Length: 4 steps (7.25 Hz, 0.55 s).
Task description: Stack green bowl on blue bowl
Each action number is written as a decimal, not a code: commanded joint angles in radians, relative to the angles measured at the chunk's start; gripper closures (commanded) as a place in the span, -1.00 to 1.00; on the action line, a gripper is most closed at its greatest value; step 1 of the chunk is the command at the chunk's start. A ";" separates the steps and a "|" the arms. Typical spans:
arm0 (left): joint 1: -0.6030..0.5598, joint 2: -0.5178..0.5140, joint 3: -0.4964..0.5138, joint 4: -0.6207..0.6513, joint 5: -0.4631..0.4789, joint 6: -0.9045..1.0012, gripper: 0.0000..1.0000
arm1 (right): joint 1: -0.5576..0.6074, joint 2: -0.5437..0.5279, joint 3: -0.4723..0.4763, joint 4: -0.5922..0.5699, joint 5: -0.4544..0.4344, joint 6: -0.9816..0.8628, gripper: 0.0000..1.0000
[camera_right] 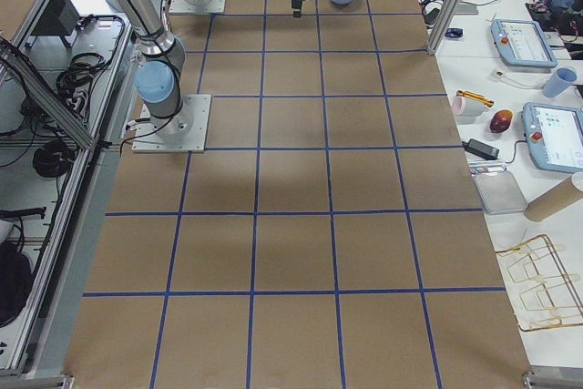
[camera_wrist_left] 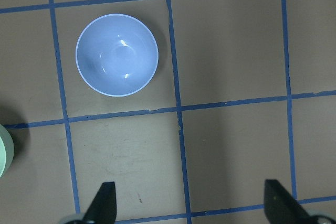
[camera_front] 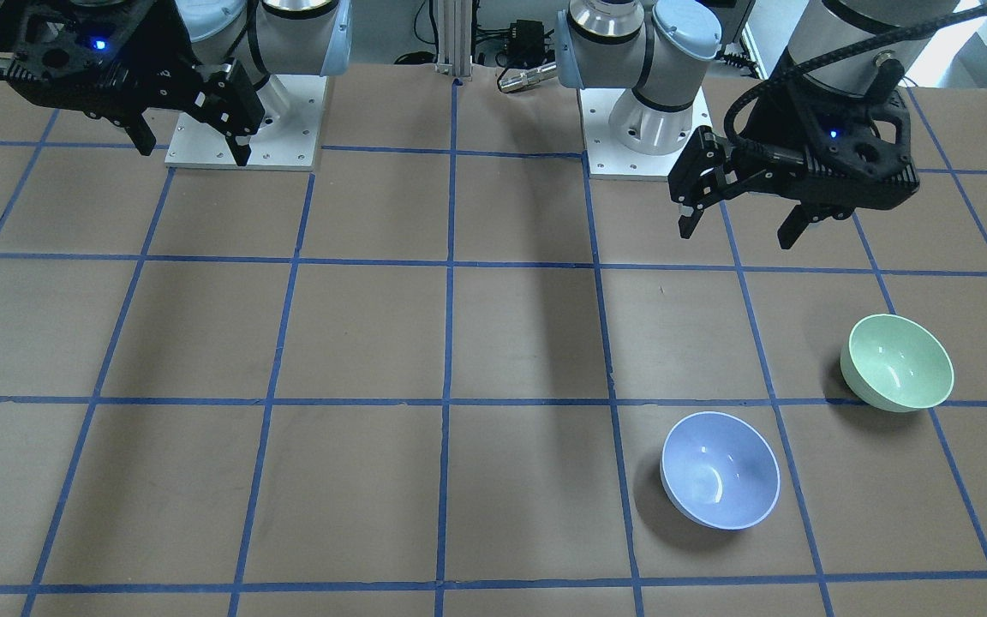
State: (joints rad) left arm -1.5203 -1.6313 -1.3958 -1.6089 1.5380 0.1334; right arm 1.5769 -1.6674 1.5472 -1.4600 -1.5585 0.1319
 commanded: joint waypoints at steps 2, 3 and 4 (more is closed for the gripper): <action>0.037 -0.002 -0.008 -0.019 0.010 0.008 -1.00 | 0.000 0.000 0.001 0.000 0.000 0.000 -1.00; 0.086 -0.022 -0.011 -0.017 0.011 0.015 -1.00 | 0.000 0.000 -0.001 0.000 0.000 0.000 -1.00; 0.150 -0.033 -0.025 -0.016 0.007 0.017 -1.00 | 0.000 0.000 -0.001 0.000 0.000 0.000 -1.00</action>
State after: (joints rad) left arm -1.4353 -1.6500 -1.4086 -1.6247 1.5473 0.1466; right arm 1.5769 -1.6675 1.5469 -1.4603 -1.5585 0.1319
